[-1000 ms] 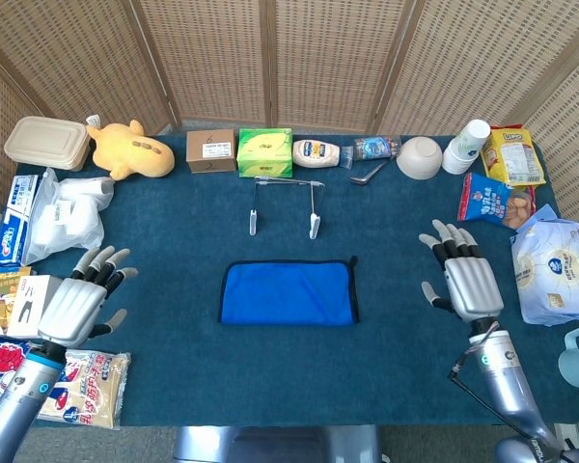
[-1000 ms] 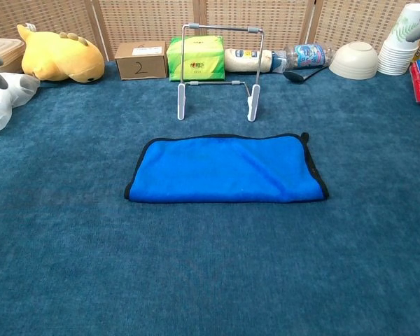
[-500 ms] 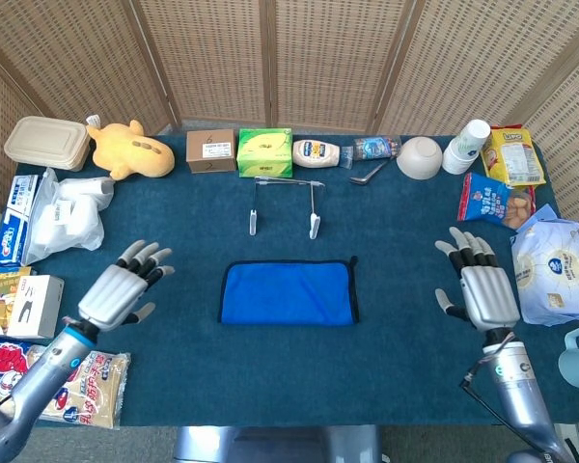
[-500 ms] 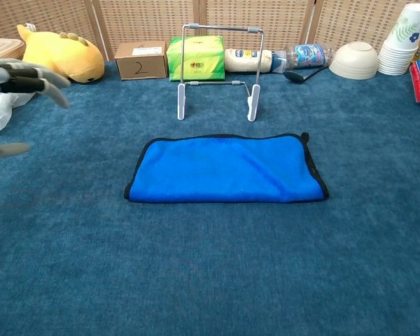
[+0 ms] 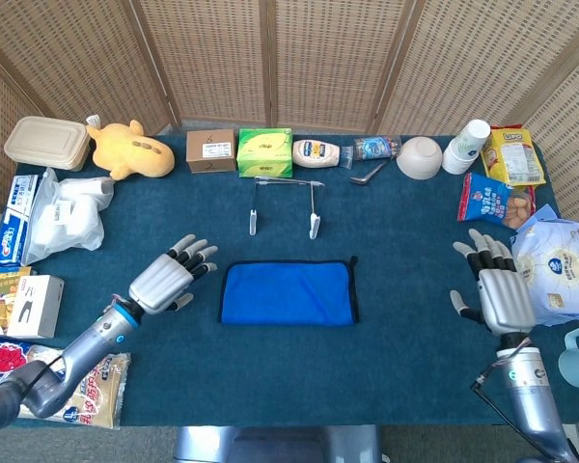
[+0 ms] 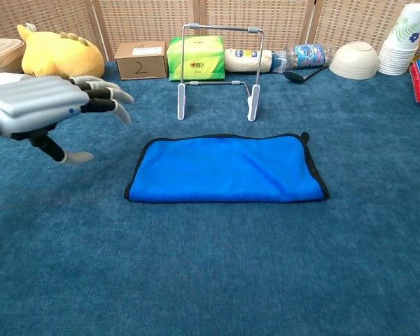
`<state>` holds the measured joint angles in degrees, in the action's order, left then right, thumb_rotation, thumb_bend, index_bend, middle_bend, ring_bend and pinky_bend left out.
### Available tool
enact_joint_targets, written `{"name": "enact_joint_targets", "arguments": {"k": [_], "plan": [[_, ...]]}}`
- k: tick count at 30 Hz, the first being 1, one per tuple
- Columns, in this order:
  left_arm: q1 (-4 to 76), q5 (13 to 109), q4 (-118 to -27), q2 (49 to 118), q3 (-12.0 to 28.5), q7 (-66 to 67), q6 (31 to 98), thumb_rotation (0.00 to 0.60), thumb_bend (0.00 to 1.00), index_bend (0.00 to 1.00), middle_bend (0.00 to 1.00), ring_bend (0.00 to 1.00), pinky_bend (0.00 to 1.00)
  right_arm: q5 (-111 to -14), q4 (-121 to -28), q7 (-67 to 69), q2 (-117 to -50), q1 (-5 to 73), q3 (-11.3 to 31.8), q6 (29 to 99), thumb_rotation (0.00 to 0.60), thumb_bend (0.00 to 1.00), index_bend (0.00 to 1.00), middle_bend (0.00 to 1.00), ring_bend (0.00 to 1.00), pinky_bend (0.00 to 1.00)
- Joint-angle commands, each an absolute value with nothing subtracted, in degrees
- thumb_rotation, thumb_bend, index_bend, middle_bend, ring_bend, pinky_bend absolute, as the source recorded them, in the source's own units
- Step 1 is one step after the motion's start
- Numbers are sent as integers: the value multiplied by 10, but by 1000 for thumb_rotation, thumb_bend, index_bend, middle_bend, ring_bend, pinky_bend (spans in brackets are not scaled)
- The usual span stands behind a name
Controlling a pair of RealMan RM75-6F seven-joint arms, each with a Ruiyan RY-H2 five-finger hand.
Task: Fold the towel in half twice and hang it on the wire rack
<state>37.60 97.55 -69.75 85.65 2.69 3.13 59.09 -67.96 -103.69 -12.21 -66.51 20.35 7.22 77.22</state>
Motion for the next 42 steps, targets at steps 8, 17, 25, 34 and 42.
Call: {"name": "enact_joint_targets", "arguments": {"k": [8, 17, 25, 34, 42], "plan": [[403, 987, -609, 923, 11, 4, 597, 600, 411, 167, 62, 0, 0, -678, -1042, -123, -662, 196, 78, 772, 600, 347, 160, 15, 0, 0], [415, 981, -566, 959, 6, 9, 603, 600, 411, 160, 44, 0, 0, -680, -1048, -116, -656, 184, 83, 776, 600, 346, 160, 14, 0, 0], [424, 977, -546, 982, 2, 9, 606, 600, 412, 154, 41, 0, 0, -683, -1052, -109, -651, 176, 87, 775, 600, 346, 160, 13, 0, 0], [438, 972, -530, 1000, 1, 7, 605, 600, 412, 154, 42, 0, 0, -685, -1054, -105, -648, 168, 90, 777, 600, 346, 160, 12, 0, 0], [446, 968, -522, 1006, -1, 9, 605, 600, 412, 154, 43, 0, 0, -686, -1055, -102, -647, 161, 90, 779, 600, 347, 160, 12, 0, 0]]}}
